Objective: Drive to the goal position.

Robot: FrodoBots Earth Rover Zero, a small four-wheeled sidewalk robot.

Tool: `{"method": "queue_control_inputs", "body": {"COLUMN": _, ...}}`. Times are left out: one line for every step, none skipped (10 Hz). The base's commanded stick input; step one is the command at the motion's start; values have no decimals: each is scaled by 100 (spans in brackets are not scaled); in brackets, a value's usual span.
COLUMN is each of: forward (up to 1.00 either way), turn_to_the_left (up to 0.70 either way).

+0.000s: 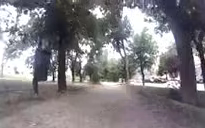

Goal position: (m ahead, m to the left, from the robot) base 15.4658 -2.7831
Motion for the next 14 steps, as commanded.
{"method": "queue_control_inputs", "body": {"forward": 100, "turn_to_the_left": 0}}
{"method": "queue_control_inputs", "body": {"forward": 100, "turn_to_the_left": 0}}
{"method": "queue_control_inputs", "body": {"forward": 100, "turn_to_the_left": 0}}
{"method": "queue_control_inputs", "body": {"forward": 100, "turn_to_the_left": 0}}
{"method": "queue_control_inputs", "body": {"forward": 100, "turn_to_the_left": 0}}
{"method": "queue_control_inputs", "body": {"forward": 100, "turn_to_the_left": 0}}
{"method": "queue_control_inputs", "body": {"forward": 100, "turn_to_the_left": 0}}
{"method": "queue_control_inputs", "body": {"forward": 100, "turn_to_the_left": 0}}
{"method": "queue_control_inputs", "body": {"forward": 100, "turn_to_the_left": 0}}
{"method": "queue_control_inputs", "body": {"forward": 100, "turn_to_the_left": 0}}
{"method": "queue_control_inputs", "body": {"forward": 100, "turn_to_the_left": 0}}
{"method": "queue_control_inputs", "body": {"forward": 100, "turn_to_the_left": 0}}
{"method": "queue_control_inputs", "body": {"forward": 100, "turn_to_the_left": 0}}
{"method": "queue_control_inputs", "body": {"forward": 100, "turn_to_the_left": 0}}
